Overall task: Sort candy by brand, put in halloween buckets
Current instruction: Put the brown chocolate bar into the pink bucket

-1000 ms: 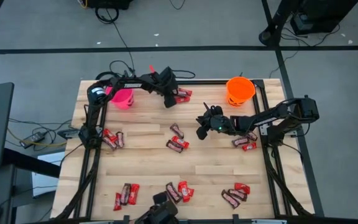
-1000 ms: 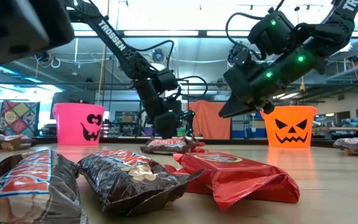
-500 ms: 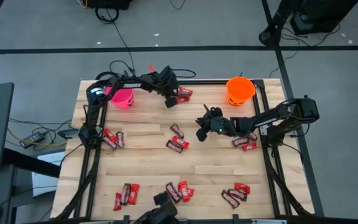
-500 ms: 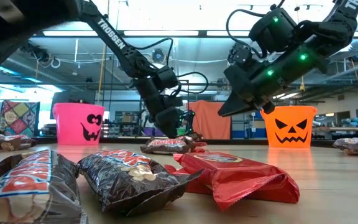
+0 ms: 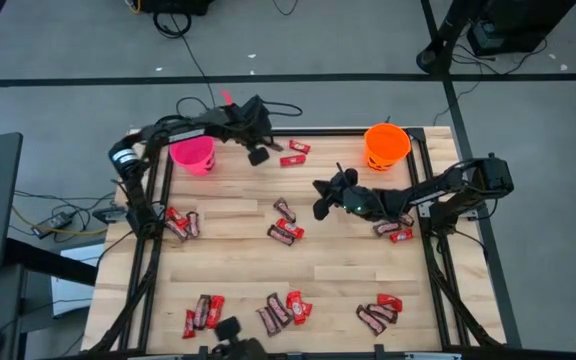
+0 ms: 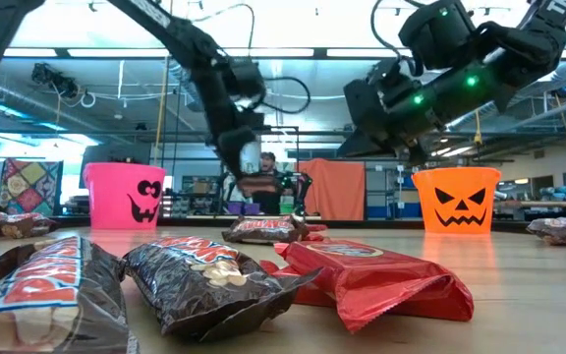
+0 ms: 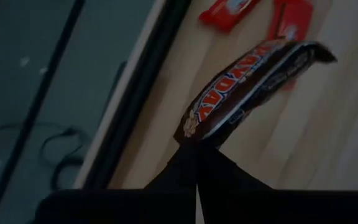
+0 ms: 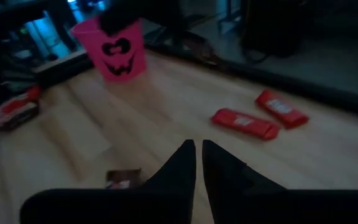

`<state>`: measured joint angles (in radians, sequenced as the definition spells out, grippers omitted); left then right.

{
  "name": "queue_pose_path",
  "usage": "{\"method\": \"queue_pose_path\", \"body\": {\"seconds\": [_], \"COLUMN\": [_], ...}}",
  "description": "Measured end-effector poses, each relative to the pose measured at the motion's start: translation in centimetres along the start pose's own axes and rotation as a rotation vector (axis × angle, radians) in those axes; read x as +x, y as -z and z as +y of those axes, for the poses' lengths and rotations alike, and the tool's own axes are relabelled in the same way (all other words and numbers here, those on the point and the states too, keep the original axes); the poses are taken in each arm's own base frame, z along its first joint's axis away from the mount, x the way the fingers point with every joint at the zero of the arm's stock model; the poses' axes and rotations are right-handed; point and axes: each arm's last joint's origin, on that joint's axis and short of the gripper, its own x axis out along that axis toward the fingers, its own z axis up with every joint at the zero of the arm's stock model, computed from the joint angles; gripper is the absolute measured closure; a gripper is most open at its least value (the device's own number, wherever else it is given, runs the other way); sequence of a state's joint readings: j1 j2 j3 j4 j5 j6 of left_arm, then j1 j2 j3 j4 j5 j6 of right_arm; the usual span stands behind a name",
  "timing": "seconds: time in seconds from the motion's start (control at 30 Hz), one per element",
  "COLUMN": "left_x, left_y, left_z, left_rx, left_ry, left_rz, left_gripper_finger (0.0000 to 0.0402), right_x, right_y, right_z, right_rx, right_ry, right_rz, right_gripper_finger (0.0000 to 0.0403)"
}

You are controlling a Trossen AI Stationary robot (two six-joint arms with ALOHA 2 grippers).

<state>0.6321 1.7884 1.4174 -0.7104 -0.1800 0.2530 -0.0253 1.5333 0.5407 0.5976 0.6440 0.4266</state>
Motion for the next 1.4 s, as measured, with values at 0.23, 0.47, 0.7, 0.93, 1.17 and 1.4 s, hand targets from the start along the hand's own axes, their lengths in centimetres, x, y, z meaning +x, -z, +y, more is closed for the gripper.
{"method": "queue_pose_path", "body": {"seconds": [0.23,0.47,0.7,0.93,1.17,1.4], "left_x": [-4.9,-8.5,-9.9,-9.1,-9.5,-9.9], "left_y": [2.5,5.4,8.3,11.1,13.6,14.7], "left_z": [0.6,0.6,0.6,0.7,0.8,0.9], "left_rx": [-0.031,-0.084,-0.128,-0.209,-0.263,-0.313], "left_ry": [-0.078,-0.098,-0.157,-0.188,-0.308,-0.349], "left_rz": [0.092,0.09,0.103,0.106,0.095,0.076], "left_gripper_finger": [0.0398,0.0398,0.0398,0.0398,0.0395,0.0393], "right_x": [0.0,0.1,0.1,0.1,0.1,0.1], "right_y": [0.1,0.1,0.1,0.0,-0.1,0.1], "right_z": [-0.1,-0.2,-0.3,-0.3,-0.1,-0.2], "right_rx": [-0.089,-0.098,-0.097,-0.072,-0.007,0.015], "right_ry": [0.021,0.024,0.025,0.022,-0.006,-0.003], "right_rz": [0.0,0.004,0.008,0.005,0.002,0.017], "right_gripper_finger": [0.0386,0.039,0.0388,0.039,0.0388,0.0387]}}
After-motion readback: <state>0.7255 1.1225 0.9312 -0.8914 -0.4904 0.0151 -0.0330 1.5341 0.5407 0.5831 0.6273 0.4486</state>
